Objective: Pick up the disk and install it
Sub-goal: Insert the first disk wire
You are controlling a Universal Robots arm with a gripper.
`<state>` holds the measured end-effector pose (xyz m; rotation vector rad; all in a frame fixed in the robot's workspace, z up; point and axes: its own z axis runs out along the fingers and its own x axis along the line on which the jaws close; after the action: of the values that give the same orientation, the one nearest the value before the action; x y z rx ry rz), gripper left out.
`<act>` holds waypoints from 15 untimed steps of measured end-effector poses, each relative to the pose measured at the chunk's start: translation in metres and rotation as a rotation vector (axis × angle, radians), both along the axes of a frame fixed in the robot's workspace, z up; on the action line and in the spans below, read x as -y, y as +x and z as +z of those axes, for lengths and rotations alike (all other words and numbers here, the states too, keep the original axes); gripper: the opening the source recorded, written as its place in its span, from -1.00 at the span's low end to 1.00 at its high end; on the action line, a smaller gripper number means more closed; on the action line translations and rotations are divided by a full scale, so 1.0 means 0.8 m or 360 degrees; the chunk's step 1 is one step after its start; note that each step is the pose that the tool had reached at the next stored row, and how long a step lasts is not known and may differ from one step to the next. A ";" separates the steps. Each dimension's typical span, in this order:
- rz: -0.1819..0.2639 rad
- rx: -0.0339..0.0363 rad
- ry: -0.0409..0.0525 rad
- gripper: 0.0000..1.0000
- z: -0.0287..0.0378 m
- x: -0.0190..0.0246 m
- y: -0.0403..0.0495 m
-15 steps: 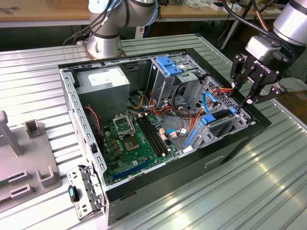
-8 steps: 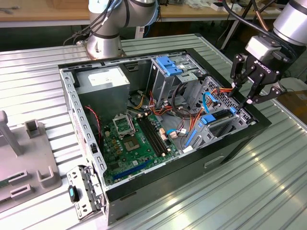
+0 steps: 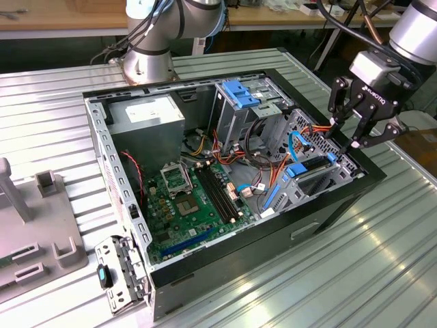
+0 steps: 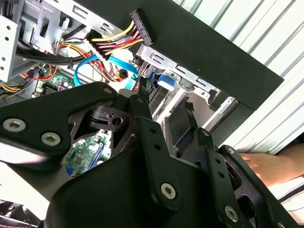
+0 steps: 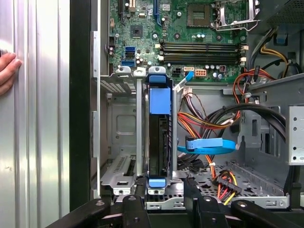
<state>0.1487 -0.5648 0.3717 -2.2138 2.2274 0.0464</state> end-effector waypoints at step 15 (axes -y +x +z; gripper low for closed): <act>0.0375 0.0000 0.0001 -0.11 -0.0002 -0.0077 0.019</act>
<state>0.1640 -0.5586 0.3716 -2.4626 1.9533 0.0468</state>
